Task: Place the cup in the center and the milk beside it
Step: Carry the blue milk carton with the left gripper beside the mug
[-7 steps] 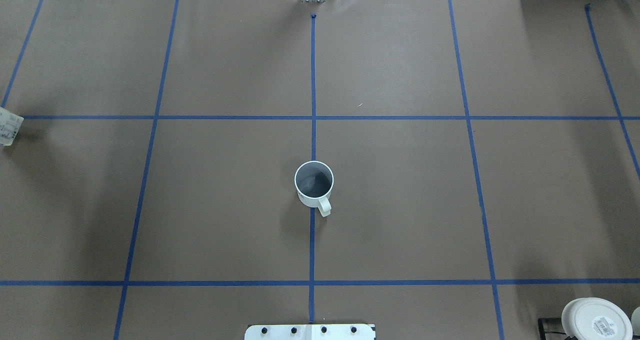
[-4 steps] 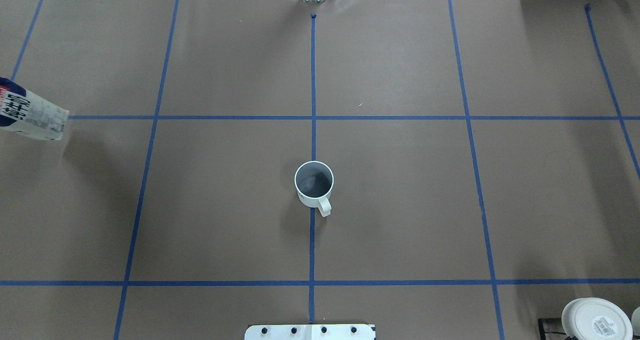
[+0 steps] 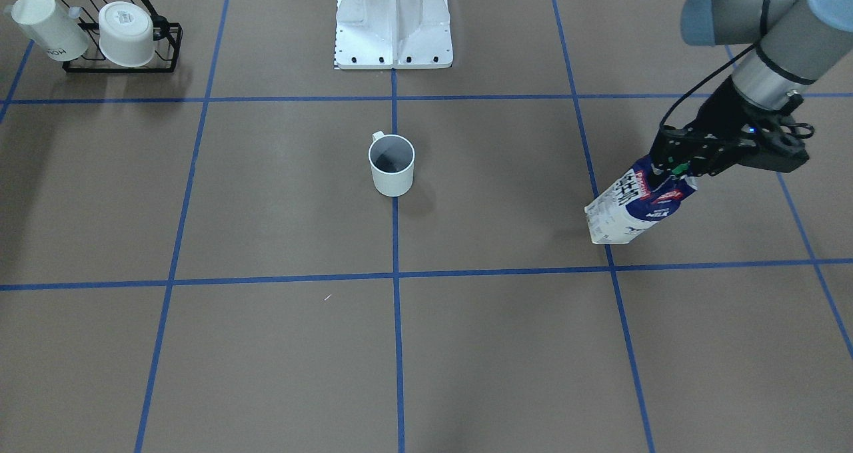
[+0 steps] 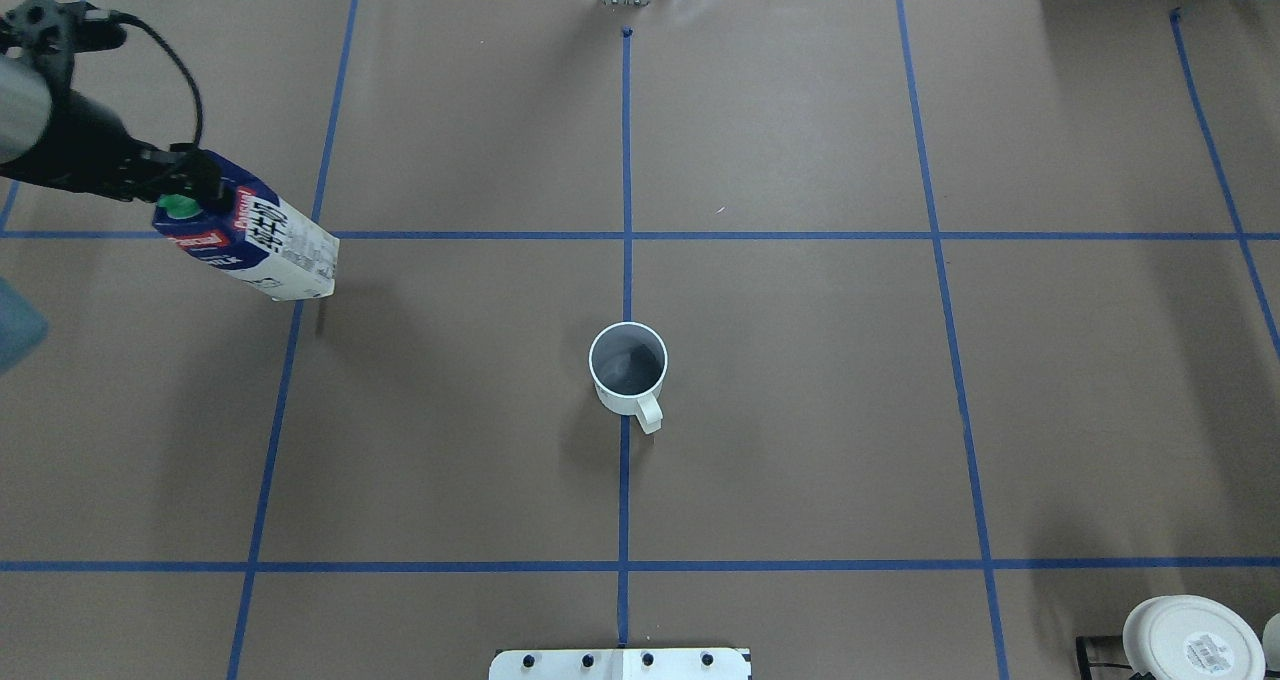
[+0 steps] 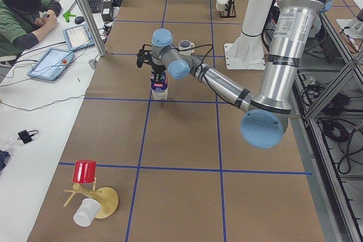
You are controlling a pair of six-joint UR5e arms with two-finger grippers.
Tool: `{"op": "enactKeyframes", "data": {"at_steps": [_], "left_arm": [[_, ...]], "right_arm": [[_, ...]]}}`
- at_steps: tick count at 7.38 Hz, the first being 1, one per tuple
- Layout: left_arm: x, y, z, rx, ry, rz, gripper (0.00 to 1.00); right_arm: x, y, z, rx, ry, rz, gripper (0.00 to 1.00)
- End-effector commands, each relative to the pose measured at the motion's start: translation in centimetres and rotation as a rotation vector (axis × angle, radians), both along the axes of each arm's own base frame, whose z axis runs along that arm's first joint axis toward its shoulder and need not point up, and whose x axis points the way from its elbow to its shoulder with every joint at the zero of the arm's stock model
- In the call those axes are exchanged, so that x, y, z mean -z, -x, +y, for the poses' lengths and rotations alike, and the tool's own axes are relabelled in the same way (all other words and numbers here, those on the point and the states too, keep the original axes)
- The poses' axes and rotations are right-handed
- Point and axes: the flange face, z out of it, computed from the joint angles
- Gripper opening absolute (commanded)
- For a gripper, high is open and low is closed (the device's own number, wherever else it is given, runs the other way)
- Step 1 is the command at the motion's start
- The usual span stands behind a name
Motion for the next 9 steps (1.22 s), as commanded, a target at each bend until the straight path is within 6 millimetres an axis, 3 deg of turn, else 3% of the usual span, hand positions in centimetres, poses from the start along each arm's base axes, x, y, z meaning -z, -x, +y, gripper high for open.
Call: {"op": "enactKeyframes", "data": {"at_steps": [1,2,3,4,7,9], "left_arm": [[9.2,-10.1,2.8,0.008,0.059,-0.033,0.0],[13.4,-14.3,4.5,0.015,0.066,-0.067,0.0],[16.2,-17.5,6.4,0.012,0.074,-0.091,0.0],[17.2,-19.9,8.0,0.012,0.058,-0.096,0.0],[19.2,-22.1,9.7,-0.026,0.044,-0.076,0.0],[19.2,-22.5,9.9,-0.031,0.045,-0.079,0.0]], "right_arm": [[-0.3,0.0,0.2,0.0,0.006,-0.001,1.0],[-0.4,0.0,0.1,0.0,0.008,-0.001,1.0],[-0.5,0.0,0.1,0.0,0.011,-0.001,1.0],[-0.5,0.0,0.1,0.0,0.011,-0.001,1.0],[-0.4,0.0,-0.1,0.0,0.008,-0.001,1.0],[-0.4,0.0,-0.1,0.0,0.008,-0.001,1.0]]}}
